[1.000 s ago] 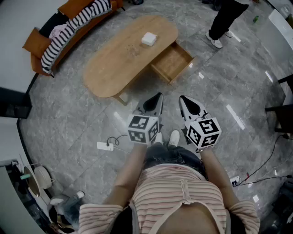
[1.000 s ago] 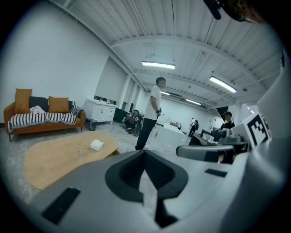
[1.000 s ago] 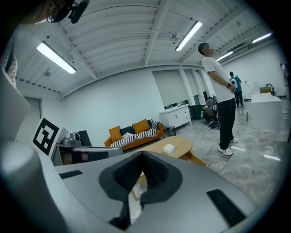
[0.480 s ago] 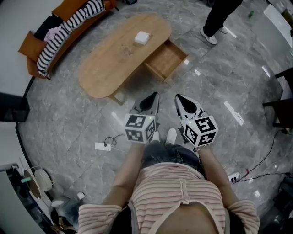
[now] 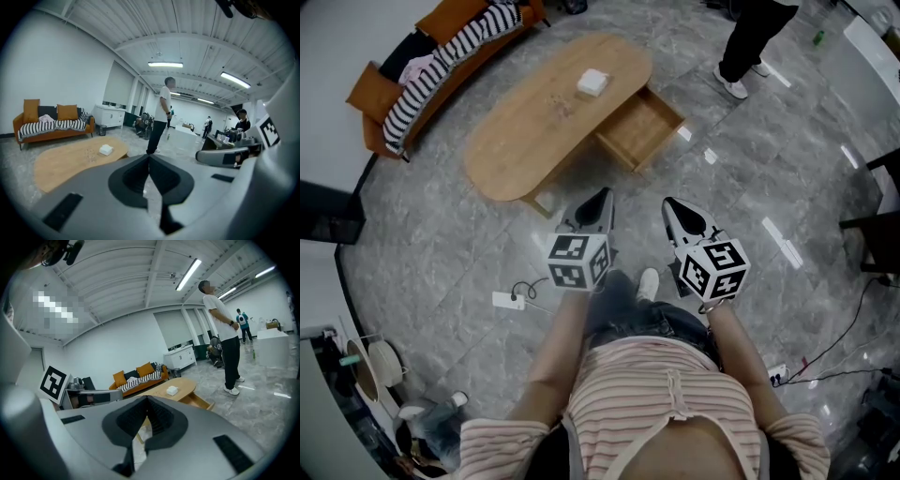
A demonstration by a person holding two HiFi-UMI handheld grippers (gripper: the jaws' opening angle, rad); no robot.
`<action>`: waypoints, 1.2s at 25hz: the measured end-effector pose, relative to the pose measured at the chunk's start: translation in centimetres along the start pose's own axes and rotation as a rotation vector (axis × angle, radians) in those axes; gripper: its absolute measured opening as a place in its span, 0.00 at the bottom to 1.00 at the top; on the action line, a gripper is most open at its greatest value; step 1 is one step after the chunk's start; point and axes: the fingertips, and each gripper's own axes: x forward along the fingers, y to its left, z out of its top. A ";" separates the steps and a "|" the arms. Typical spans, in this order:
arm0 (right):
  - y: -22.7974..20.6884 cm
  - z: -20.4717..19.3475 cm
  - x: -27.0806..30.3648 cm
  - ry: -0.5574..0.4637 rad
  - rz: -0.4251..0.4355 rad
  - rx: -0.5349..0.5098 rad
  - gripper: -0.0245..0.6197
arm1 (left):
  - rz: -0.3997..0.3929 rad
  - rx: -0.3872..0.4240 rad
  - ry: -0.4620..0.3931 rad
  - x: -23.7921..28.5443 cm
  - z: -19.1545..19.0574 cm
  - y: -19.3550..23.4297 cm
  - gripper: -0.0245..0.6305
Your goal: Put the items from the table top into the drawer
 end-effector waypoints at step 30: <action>-6.3 2.4 7.8 0.058 -0.039 0.062 0.05 | 0.058 -0.002 0.093 9.9 2.0 7.0 0.06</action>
